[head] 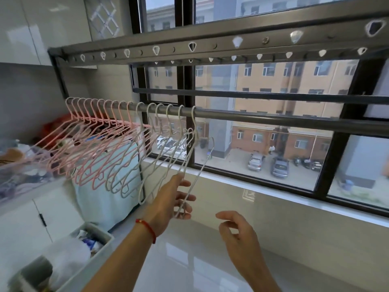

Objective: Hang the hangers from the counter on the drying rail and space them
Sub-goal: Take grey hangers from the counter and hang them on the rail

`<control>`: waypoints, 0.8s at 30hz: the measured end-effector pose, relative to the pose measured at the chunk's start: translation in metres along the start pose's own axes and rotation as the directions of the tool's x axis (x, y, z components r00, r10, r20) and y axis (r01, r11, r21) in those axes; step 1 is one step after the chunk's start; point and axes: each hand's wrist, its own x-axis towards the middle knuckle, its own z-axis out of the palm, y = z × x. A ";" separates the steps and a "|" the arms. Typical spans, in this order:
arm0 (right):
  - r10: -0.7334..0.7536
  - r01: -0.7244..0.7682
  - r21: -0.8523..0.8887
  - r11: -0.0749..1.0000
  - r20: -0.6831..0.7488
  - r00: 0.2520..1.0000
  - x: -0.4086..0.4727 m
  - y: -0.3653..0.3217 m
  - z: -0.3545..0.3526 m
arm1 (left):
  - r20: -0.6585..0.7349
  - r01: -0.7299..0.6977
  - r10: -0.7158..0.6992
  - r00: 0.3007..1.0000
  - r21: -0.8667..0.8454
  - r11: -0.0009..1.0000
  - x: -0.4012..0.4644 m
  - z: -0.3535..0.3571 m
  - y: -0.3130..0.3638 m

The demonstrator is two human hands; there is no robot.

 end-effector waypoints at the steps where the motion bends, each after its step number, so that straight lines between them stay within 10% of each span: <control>1: 0.006 -0.006 -0.005 1.000 -0.004 1.000 -0.001 0.001 0.000 | 0.000 -0.004 0.004 1.000 -0.008 1.000 -0.002 -0.001 -0.002; 13: 0.153 -0.159 -0.037 0.987 -0.135 0.979 -0.055 0.024 -0.022 | 0.191 0.338 -0.302 0.934 -0.199 0.920 -0.055 0.007 -0.148; 24: 0.242 -0.233 0.068 0.970 -0.338 0.910 -0.132 0.062 -0.176 | 0.313 0.001 -0.007 0.950 0.022 1.000 -0.107 0.194 -0.139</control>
